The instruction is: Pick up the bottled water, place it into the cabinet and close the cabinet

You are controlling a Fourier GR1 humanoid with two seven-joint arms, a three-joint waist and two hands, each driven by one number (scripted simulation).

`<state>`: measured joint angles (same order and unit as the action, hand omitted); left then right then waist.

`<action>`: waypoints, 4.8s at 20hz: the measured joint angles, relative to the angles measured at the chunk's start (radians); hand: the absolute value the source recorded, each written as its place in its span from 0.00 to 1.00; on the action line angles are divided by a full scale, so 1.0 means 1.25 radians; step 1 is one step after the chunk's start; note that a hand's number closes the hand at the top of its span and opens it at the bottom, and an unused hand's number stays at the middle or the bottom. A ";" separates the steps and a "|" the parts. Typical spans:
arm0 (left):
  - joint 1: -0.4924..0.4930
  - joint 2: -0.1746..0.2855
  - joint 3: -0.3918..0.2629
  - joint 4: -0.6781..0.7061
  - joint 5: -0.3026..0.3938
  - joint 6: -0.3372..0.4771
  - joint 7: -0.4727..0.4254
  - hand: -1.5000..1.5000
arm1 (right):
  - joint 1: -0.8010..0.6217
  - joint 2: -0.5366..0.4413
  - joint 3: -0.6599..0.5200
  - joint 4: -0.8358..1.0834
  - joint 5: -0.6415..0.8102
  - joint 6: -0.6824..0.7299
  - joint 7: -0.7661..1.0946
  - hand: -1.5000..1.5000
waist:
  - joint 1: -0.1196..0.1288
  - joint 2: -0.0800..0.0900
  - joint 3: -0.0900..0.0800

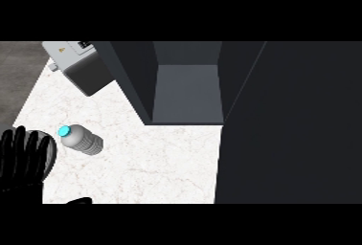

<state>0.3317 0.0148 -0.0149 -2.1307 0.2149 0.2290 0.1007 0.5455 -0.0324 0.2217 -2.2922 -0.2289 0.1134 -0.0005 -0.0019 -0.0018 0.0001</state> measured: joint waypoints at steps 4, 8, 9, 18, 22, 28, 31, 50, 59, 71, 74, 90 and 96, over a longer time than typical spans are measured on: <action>0.034 -0.002 0.026 0.026 0.029 -0.035 -0.060 0.00 | -0.004 0.004 0.010 0.002 0.013 -0.005 -0.007 0.00 | 0.001 0.000 0.000; 0.032 0.004 0.076 0.060 0.052 -0.047 -0.087 0.00 | 0.021 0.003 0.028 0.002 0.028 0.000 -0.032 0.00 | 0.000 0.000 0.000; 0.025 0.015 0.104 0.083 0.074 -0.063 -0.096 0.00 | 0.022 0.008 0.037 0.003 0.036 -0.005 -0.036 0.00 | 0.000 0.000 0.000; -0.015 0.045 0.181 0.225 0.079 -0.122 -0.169 0.00 | 0.028 -0.010 0.026 0.055 0.028 0.021 -0.097 0.00 | -0.001 0.001 0.000; -0.043 0.067 0.215 0.323 0.080 -0.156 -0.205 0.00 | 0.049 -0.012 0.043 0.057 0.036 0.026 -0.119 0.00 | -0.002 0.001 0.000; -0.117 0.090 0.244 0.473 0.077 -0.184 -0.243 0.00 | 0.074 -0.014 0.066 0.046 0.051 0.017 -0.134 0.00 | -0.004 0.001 0.000; -0.173 0.099 0.261 0.580 0.080 -0.197 -0.272 0.00 | 0.097 -0.022 0.077 0.041 0.055 0.023 -0.155 0.00 | -0.006 0.001 -0.001; -0.410 0.162 0.340 1.165 0.114 -0.354 -0.512 0.00 | 0.127 -0.060 0.058 0.034 0.013 0.041 -0.179 0.00 | -0.011 0.001 0.001; -0.515 0.209 0.357 1.409 0.099 -0.425 -0.627 0.00 | 0.112 -0.058 0.065 0.055 0.025 0.037 -0.196 0.00 | -0.013 0.003 0.000; -0.586 0.218 0.377 1.539 0.116 -0.513 -0.657 0.00 | 0.068 -0.055 0.060 0.080 0.013 0.028 -0.178 0.00 | -0.015 0.005 0.000; -0.597 0.209 0.379 1.544 0.119 -0.518 -0.659 0.00 | 0.051 -0.050 0.065 0.097 0.015 0.025 -0.176 0.00 | -0.015 0.005 0.002; -0.641 0.172 0.349 1.552 0.100 -0.556 -0.642 1.00 | 0.066 -0.052 0.097 0.080 0.030 0.005 -0.170 0.00 | -0.018 0.007 -0.002; -0.654 0.161 0.346 1.550 0.096 -0.531 -0.662 1.00 | 0.060 -0.050 0.109 0.098 0.038 -0.001 -0.184 0.00 | -0.019 0.007 -0.002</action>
<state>-0.4857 0.2165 0.4182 -0.1934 0.3354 -0.4345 -0.7270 0.6204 -0.0943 0.3581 -2.1699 -0.1813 0.1119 -0.2305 -0.0251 0.0071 -0.0027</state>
